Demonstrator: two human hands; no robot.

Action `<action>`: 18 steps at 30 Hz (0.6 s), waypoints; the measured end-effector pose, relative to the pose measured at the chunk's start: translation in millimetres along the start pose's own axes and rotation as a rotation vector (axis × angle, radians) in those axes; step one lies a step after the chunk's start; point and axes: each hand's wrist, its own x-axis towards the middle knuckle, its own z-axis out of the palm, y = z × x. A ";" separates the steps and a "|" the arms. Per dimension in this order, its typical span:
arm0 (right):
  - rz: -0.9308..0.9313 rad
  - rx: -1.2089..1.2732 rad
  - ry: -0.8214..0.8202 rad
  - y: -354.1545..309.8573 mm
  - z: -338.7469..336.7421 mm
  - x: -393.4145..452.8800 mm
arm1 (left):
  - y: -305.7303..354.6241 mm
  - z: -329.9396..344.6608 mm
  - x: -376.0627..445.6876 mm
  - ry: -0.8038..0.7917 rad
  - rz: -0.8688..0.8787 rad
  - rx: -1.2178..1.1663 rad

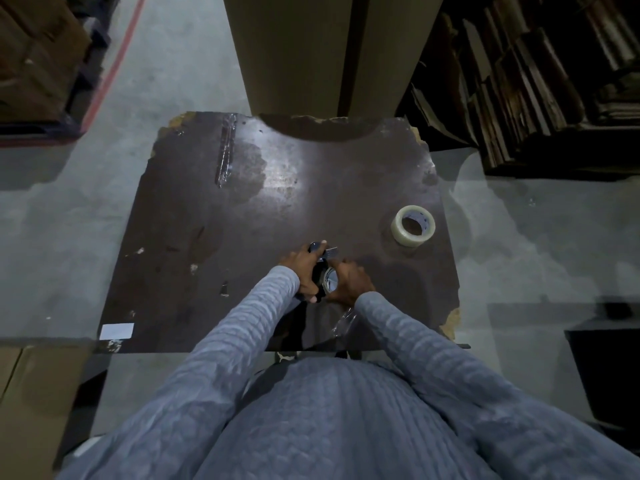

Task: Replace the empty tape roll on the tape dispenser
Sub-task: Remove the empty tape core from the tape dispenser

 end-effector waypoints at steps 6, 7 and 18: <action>-0.017 0.012 0.009 0.0 -0.6 1.4 | 0.9 -0.7 -0.6 0.010 -0.011 -0.010; -0.022 0.012 0.013 0.0 -0.8 1.4 | 1.2 -1.0 -0.6 0.011 -0.012 -0.013; -0.023 -0.005 0.009 4.2 -3.8 6.2 | 4.2 0.0 0.6 0.026 -0.034 -0.058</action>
